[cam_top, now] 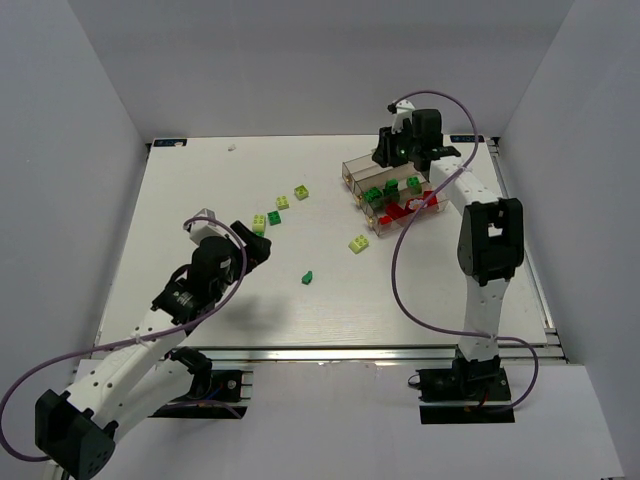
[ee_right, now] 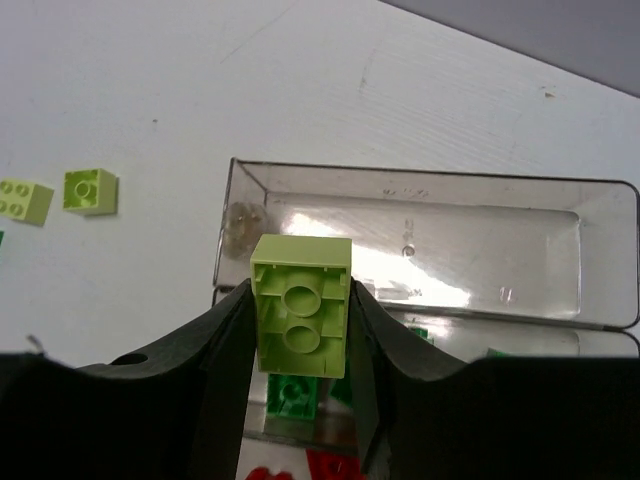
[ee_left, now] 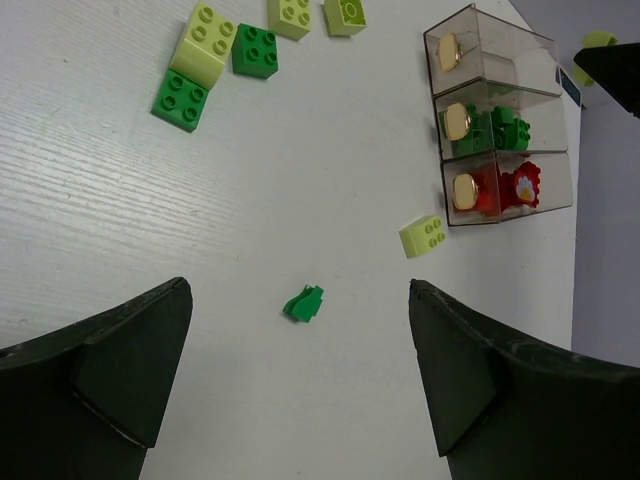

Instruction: Sort the legos into containers by color

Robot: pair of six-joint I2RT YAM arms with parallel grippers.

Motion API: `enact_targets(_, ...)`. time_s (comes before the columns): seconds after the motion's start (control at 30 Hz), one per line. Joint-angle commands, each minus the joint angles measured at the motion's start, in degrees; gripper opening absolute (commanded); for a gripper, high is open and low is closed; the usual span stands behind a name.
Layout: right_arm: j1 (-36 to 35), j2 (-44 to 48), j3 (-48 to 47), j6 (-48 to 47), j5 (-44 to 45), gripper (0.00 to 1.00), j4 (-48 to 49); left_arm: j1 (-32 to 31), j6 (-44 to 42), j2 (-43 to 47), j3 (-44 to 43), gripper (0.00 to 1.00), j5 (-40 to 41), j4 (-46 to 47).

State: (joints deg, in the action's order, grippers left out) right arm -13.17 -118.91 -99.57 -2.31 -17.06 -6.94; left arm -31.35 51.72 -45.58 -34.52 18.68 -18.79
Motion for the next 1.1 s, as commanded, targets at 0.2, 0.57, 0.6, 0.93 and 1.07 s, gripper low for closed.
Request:
enact_targets(0.2,0.2,-7.9,-10.1,-0.5,3.6,0.03,5.8,-0.2,-0.3,-1.9,0.0,0.98,-1.0,1.6)
enact_targets(0.57,0.2,-11.6,-10.1,-2.5,6.3,0.32,6.3,-0.2,-1.8,-4.4,0.4,0.98,-6.5,6.4)
enact_targets(0.6,0.2,-12.1,-10.3,-2.7,6.5,0.36,6.3,-0.2,-2.2,-5.4,0.2,0.98,-7.2,7.3)
enact_targets(0.93,0.4,-13.9,-12.1,-3.7,7.0,0.64,8.3,-0.3,-3.6,-11.7,-0.1,0.98,-15.2,13.0)
enact_targets(1.07,0.9,-12.8,-12.2,-3.5,4.8,0.70,7.5,-0.6,-4.6,-14.3,-0.8,0.98,-16.1,14.8)
